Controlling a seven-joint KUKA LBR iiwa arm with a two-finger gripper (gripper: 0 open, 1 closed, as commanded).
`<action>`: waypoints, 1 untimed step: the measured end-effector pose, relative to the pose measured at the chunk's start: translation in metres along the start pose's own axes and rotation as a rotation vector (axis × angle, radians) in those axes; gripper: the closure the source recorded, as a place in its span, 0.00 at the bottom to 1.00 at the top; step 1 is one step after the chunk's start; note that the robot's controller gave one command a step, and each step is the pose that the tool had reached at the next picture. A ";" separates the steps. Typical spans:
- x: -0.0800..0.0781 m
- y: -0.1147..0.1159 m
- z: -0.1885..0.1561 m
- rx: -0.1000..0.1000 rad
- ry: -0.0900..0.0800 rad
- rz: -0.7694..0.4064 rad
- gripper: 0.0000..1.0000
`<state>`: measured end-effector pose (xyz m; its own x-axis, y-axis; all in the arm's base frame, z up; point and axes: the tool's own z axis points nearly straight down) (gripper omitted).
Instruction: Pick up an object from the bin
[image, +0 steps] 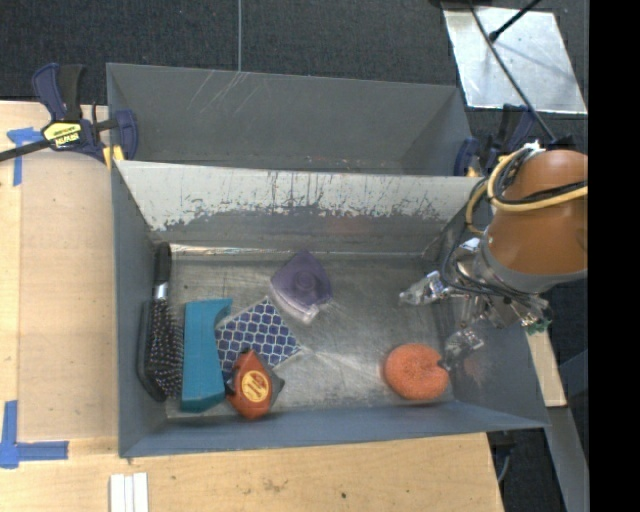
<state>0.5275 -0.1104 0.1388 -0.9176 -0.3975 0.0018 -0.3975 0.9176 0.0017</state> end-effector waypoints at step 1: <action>0.027 0.020 0.002 0.003 -0.005 0.030 0.00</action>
Offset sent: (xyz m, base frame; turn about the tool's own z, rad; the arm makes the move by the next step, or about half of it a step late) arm -0.0429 0.0199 -0.0688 -0.1222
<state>0.4944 -0.1025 0.1366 -0.9290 -0.3701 -0.0027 -0.3701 0.9290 -0.0009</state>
